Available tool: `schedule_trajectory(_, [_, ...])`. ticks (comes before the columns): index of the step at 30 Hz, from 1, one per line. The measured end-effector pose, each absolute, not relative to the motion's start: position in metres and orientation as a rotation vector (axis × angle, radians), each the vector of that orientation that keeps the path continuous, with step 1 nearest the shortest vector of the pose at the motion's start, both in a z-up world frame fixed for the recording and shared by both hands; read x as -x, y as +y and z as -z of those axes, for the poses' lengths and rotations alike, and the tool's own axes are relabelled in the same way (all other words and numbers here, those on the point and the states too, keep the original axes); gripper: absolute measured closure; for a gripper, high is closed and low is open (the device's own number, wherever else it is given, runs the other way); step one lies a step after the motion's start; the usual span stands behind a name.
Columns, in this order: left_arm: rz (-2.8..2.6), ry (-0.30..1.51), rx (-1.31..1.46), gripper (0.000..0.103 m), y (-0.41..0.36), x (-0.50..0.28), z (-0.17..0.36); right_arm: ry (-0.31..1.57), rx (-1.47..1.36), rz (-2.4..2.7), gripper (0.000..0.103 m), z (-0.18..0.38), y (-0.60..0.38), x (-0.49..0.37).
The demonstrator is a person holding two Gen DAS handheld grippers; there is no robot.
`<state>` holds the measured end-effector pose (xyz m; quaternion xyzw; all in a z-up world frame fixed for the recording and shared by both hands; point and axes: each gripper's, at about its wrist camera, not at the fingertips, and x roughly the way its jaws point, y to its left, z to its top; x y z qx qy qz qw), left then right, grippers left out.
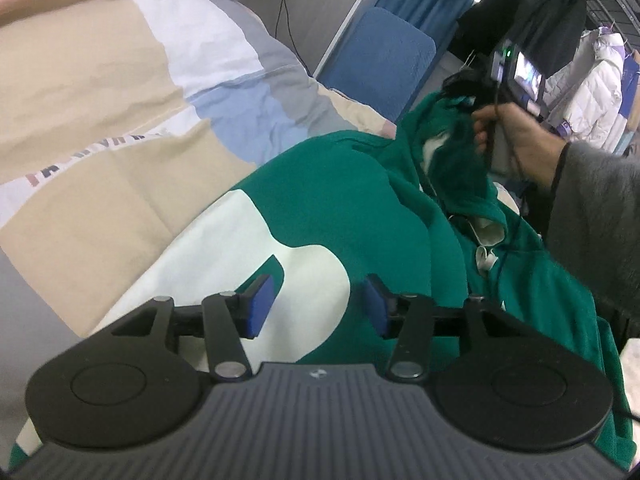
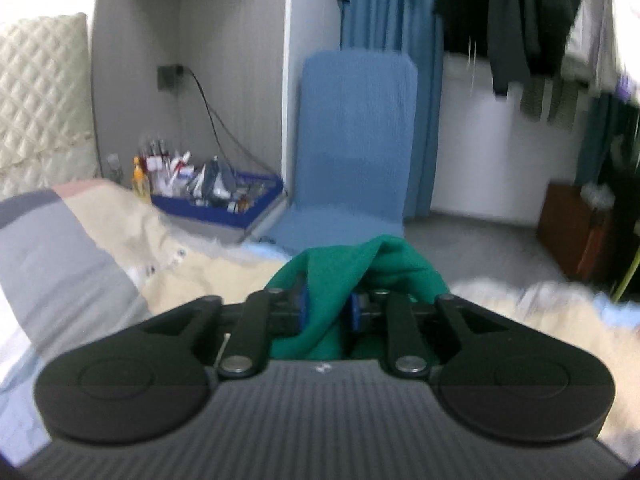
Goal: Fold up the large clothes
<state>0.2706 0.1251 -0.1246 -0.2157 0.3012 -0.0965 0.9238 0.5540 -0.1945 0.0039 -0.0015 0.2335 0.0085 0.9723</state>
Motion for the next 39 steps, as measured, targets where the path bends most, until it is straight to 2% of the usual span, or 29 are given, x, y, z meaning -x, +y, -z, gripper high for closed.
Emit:
schedule_trajectory(1, [0.202,0.617,0.447,0.047,0.126,-0.272,0.126,0.475,0.004,-0.034,0.05,0.002,-0.195,-0.549])
schedule_trajectory(2, [0.205,0.617,0.448,0.047,0.126,-0.272,0.127,0.469,0.014,-0.048,0.043,0.005,-0.196,-0.542])
schedule_trajectory(3, [0.207,0.617,0.451,0.047,0.126,-0.272,0.128,0.454,0.027,-0.064,0.031,0.007,-0.199,-0.532])
schedule_trajectory(4, [0.208,0.619,0.455,0.047,0.127,-0.272,0.128,0.443,0.027,-0.075,0.026,0.006,-0.201,-0.524])
schedule_trajectory(10, [0.193,0.639,0.435,0.046,0.125,-0.266,0.123,0.472,-0.08,-0.083,0.026,-0.015,-0.239,-0.458])
schedule_trajectory(16, [0.164,0.682,0.389,0.046,0.123,-0.243,0.112,0.553,-0.138,-0.092,0.026,-0.031,-0.264,-0.333])
schedule_trajectory(24, [0.103,0.729,0.27,0.046,0.107,-0.193,0.095,0.792,-0.271,-0.245,0.026,-0.007,-0.258,-0.144])
schedule_trajectory(28, [0.059,0.743,0.208,0.045,0.098,-0.169,0.09,0.905,-0.293,-0.361,0.026,0.013,-0.238,-0.087])
schedule_trajectory(30, [0.033,0.752,0.194,0.045,0.096,-0.16,0.09,0.949,-0.228,-0.438,0.026,0.023,-0.22,-0.065])
schedule_trajectory(36, [0.007,0.781,0.143,0.043,0.089,-0.145,0.096,0.916,0.096,-0.493,0.026,0.039,-0.174,-0.03])
schedule_trajectory(38, [0.002,0.776,0.111,0.043,0.085,-0.143,0.098,0.907,0.133,-0.501,0.033,0.039,-0.174,-0.024])
schedule_trajectory(39, [0.0,0.777,0.101,0.044,0.084,-0.143,0.099,0.901,0.138,-0.499,0.044,0.037,-0.177,-0.022])
